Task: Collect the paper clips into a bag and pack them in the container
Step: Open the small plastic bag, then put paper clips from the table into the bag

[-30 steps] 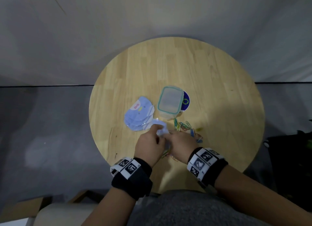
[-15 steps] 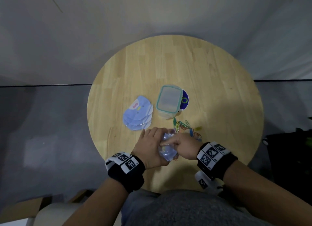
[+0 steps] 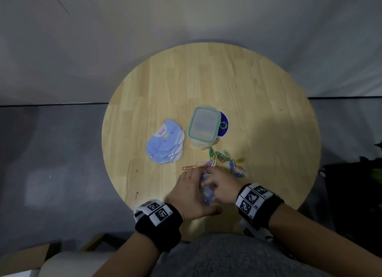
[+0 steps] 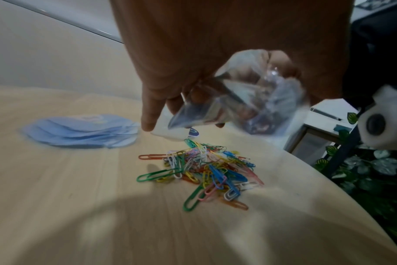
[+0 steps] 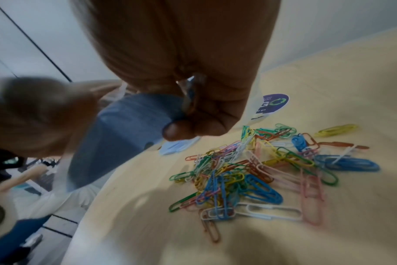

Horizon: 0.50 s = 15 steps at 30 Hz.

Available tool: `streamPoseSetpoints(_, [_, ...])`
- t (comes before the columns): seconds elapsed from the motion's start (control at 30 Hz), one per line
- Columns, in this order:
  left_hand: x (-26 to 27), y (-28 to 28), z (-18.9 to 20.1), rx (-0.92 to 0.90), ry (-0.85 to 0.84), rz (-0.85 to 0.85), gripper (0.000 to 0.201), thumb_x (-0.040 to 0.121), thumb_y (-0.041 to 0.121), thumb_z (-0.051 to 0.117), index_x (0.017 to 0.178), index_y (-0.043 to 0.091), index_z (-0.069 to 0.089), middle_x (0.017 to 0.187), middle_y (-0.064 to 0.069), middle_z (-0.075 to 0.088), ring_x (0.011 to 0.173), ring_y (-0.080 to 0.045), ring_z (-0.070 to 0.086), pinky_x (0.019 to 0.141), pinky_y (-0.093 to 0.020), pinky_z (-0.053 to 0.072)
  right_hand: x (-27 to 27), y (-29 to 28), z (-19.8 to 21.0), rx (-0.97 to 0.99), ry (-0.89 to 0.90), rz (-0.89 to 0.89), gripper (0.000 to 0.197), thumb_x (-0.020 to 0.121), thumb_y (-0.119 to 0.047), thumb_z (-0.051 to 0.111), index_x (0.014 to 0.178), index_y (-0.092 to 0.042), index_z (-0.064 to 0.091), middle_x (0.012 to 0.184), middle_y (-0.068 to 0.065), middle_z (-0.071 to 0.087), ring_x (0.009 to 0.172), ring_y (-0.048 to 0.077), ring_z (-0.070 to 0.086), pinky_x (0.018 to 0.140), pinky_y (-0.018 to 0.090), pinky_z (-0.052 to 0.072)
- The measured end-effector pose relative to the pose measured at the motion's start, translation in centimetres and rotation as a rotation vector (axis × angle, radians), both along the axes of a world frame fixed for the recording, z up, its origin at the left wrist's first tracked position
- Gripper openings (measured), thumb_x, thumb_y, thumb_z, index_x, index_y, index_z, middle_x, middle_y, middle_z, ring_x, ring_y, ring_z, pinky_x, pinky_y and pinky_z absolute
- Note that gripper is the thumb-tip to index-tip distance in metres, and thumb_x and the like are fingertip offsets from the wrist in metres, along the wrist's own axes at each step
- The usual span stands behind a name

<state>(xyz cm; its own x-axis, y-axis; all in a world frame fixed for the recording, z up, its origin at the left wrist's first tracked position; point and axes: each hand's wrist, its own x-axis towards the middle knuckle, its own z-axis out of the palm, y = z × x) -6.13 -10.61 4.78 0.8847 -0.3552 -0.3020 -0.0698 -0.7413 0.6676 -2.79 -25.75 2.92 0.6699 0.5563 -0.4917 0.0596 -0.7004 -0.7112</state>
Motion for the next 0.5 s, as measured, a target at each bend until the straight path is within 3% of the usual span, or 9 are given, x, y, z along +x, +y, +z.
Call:
streamPoseSetpoints(0.13, [0.1, -0.1, -0.8, 0.023, -0.022, 0.021, 0.068, 0.053, 0.053, 0.066, 0.108, 0.018, 0.047, 0.1, 0.0, 0.051, 0.09, -0.023, 0.049, 0.082, -0.037, 0.045, 0.3, -0.2, -0.1, -0.065, 0.017, 0.031, 0.03, 0.082, -0.001, 0.057, 0.103, -0.016, 0.071, 0.13, 0.009, 0.05, 0.123, 0.03, 0.043, 0.107, 0.041, 0.035])
streamPoseSetpoints(0.2, [0.2, 0.0, -1.3, 0.022, -0.023, 0.053, 0.059, 0.056, 0.048, 0.064, 0.103, 0.016, 0.05, 0.097, -0.002, 0.054, 0.088, -0.025, 0.051, 0.077, -0.036, 0.045, 0.3, -0.1, -0.1, 0.027, 0.052, 0.015, 0.031, 0.078, 0.005, 0.058, 0.099, -0.013, 0.073, 0.129, 0.012, 0.053, 0.121, 0.03, 0.047, 0.105, 0.04, 0.038])
streamPoseSetpoints(0.3, [0.2, 0.9, -1.6, 0.035, -0.019, 0.134, 0.062, 0.056, 0.052, 0.062, 0.104, 0.014, 0.051, 0.099, -0.002, 0.055, 0.09, -0.024, 0.05, 0.077, -0.034, 0.043, 1.3, -0.7, 0.4, 0.19, 0.166, -0.307, 0.033, 0.072, 0.013, 0.058, 0.072, -0.015, 0.074, 0.097, 0.008, 0.066, 0.098, 0.027, 0.061, 0.09, 0.035, 0.049])
streamPoseSetpoints(0.37, [0.1, 1.7, -1.6, 0.068, 0.004, 0.19, 0.069, 0.052, 0.057, 0.056, 0.106, 0.013, 0.049, 0.1, -0.003, 0.055, 0.092, -0.025, 0.048, 0.078, -0.036, 0.043, 2.9, -1.6, -0.1, 0.097, -0.02, -0.473, 0.038, 0.07, 0.011, 0.056, 0.066, -0.026, 0.066, 0.083, -0.001, 0.061, 0.089, 0.025, 0.061, 0.08, 0.033, 0.048])
streamPoseSetpoints(0.43, [-0.1, 2.2, -1.6, 0.101, 0.022, 0.204, 0.075, 0.05, 0.062, 0.052, 0.107, 0.013, 0.048, 0.101, -0.003, 0.053, 0.093, -0.025, 0.046, 0.079, -0.036, 0.042, 4.4, -2.4, -0.9, -0.153, -0.219, -0.353, 0.037, 0.072, 0.0, 0.06, 0.098, -0.026, 0.063, 0.108, 0.003, 0.056, 0.107, 0.026, 0.055, 0.088, 0.035, 0.047])
streamPoseSetpoints(0.5, [-0.6, 2.5, -1.6, 0.109, 0.005, 0.217, 0.076, 0.052, 0.066, 0.053, 0.107, 0.014, 0.048, 0.1, -0.002, 0.053, 0.092, -0.024, 0.046, 0.078, -0.034, 0.041, 4.9, -2.6, -2.2, -0.38, -0.176, -0.034, 0.069, 0.073, -0.016, 0.07, 0.134, -0.027, 0.041, 0.142, 0.006, 0.037, 0.131, 0.029, 0.037, 0.105, 0.041, 0.04])
